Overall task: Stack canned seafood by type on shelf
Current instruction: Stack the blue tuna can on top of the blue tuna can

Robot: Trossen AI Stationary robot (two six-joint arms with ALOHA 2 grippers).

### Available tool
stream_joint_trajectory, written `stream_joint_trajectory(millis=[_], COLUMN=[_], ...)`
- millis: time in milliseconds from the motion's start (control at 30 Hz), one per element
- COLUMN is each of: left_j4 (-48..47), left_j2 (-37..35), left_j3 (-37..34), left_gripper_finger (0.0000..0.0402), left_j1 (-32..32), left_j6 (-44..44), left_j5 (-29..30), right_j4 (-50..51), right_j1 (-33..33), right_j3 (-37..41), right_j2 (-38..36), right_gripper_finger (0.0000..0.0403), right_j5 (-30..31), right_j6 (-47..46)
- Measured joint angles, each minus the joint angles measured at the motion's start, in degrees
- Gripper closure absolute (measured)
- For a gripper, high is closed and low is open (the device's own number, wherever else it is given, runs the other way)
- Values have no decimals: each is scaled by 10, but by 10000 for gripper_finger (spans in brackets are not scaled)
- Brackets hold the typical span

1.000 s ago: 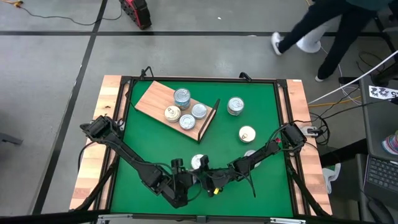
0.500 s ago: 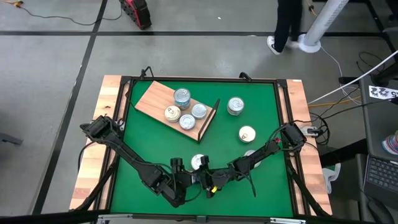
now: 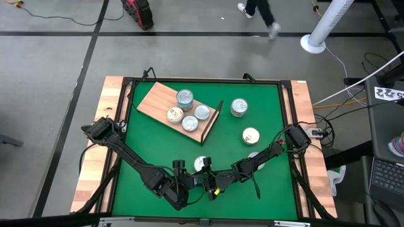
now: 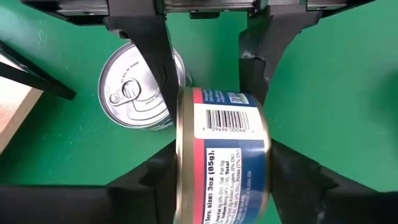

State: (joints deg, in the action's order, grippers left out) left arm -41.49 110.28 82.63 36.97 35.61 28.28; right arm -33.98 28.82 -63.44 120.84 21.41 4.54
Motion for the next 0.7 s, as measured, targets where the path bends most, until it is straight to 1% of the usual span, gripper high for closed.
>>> stream_joint_trajectory(millis=[133, 200, 367, 500, 633, 700], left_j4=[0, 0, -20, -63, -97, -141], left_j2=[0, 0, -3, -21, -46, -60], left_j3=[0, 0, 0, 4, 4, 4], left_gripper_finger=[215, 215, 215, 215, 212, 212], left_j1=[0, 0, 0, 0, 0, -1], left_j6=[0, 0, 2, 15, 16, 20], left_j5=[0, 0, -4, -9, -12, -3], right_j4=[0, 0, -8, 0, 62, 117], right_j1=[0, 0, 0, -1, -1, 0], right_j3=[0, 0, -1, -1, -2, -1], right_j2=[0, 0, 0, -10, -43, -65], right_gripper_finger=[206, 198, 157, 132, 128, 128], right_j5=[0, 0, 1, 6, 9, 3], right_j6=[0, -2, -45, -47, -47, -46])
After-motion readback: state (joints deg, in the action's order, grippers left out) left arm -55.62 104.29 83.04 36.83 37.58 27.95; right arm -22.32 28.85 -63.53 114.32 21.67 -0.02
